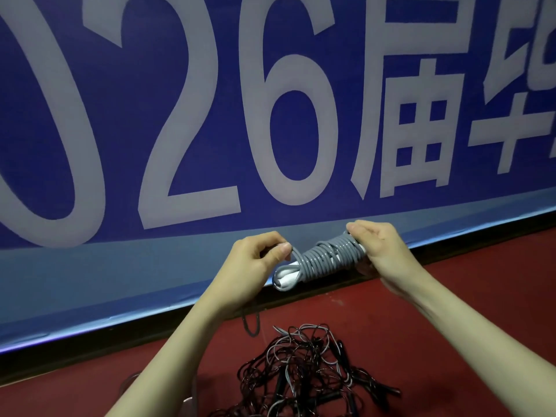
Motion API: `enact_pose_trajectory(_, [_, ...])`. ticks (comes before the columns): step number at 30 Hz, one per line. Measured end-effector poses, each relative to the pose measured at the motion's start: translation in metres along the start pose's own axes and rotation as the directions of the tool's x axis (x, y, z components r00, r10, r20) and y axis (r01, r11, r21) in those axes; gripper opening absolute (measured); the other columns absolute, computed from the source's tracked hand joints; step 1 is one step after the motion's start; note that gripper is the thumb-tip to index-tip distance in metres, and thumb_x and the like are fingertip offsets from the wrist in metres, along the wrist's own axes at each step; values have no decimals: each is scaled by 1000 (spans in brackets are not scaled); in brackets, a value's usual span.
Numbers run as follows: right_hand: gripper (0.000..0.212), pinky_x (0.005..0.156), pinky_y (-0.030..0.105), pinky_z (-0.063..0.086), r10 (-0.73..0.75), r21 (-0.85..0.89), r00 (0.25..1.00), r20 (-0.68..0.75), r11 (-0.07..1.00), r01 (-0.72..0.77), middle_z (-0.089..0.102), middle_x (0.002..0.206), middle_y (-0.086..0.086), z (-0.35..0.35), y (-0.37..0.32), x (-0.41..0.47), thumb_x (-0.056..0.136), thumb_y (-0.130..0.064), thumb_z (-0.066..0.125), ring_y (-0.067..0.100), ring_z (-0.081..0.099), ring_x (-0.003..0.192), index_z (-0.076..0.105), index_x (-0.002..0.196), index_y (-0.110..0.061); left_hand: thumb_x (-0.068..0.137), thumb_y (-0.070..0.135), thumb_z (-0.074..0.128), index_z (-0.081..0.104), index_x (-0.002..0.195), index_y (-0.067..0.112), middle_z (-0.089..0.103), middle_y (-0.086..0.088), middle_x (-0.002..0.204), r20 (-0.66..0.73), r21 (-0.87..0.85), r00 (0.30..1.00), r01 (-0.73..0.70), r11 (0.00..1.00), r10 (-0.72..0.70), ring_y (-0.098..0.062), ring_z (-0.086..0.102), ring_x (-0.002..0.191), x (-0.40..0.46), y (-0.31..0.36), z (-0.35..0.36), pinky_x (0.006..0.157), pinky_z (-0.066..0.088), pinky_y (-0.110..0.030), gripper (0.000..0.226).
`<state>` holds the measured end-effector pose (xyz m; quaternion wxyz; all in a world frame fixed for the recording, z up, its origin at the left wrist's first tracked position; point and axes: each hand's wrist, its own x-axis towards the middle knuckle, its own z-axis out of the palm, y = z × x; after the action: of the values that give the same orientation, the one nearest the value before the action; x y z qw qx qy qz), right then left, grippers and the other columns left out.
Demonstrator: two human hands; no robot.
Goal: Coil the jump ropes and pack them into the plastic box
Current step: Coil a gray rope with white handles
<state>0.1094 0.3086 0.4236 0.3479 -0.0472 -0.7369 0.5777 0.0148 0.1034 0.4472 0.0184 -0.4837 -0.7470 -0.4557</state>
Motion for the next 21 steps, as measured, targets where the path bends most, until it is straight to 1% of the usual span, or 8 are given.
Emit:
enact_pose_trajectory(2, [37,46,27,9,43,128,999,22,991,-46,10,68,9,4,-3,-2,98,-23,53,18,9,54,40,71,-1,100,24,50,57,68,23,50,10,63,36,-79,999,-1,997,4,-7,42,62,1,-2,-2,63,34,-23,33])
enact_pose_trajectory(4, [43,44,21,9,37,175,999,19,984,-40,8,71,11,5,-9,-4,90,-29,54,22,5,55,38,73,6,101,22,48,56,62,27,49,11,63,56,-180,998,17,984,-7,-7,40,61,0,-2,-1,61,34,-20,40])
enact_pose_trajectory(7, [39,41,16,12,52,229,999,-8,972,-49,20,51,2,9,-15,-7,100,-23,49,11,14,41,40,69,-1,100,13,48,52,57,30,41,11,58,44,-301,998,55,952,-44,-8,30,55,0,-2,4,54,29,-20,46])
enact_pose_trajectory(9, [36,38,15,13,70,275,996,-51,960,-54,33,43,-5,14,-18,-9,103,-17,41,7,20,33,41,67,-10,89,11,51,49,62,30,33,7,58,-9,-391,997,64,918,-73,-11,24,54,1,-3,9,49,23,-21,34])
enact_pose_trajectory(12, [33,35,15,14,78,318,988,-130,947,-33,36,48,2,24,-18,-12,103,-16,40,7,23,33,41,70,-10,77,16,45,49,67,32,29,7,55,-96,-498,984,85,863,-152,-11,22,51,3,3,20,45,21,-21,19])
enact_pose_trajectory(15, [38,40,25,22,29,267,969,-243,963,38,32,63,18,31,-13,-13,100,-29,45,20,24,43,38,72,-4,85,25,43,52,64,34,33,14,54,-180,-421,976,40,906,-126,-9,25,51,0,8,34,47,24,-19,24])
enact_pose_trajectory(18, [62,55,48,31,-72,137,942,-328,983,123,31,68,30,31,-14,-15,85,-52,46,35,31,60,34,75,8,102,17,38,65,77,45,44,19,53,-145,-373,989,-15,928,-43,0,35,51,-6,12,37,50,31,-12,46])
enact_pose_trajectory(21, [68,57,51,35,-132,91,917,-376,980,179,36,68,28,28,-20,-15,84,-56,43,30,35,63,39,80,12,91,25,43,62,74,42,29,15,58,-90,-471,996,-47,881,5,-6,22,54,-8,14,33,53,22,-22,31])
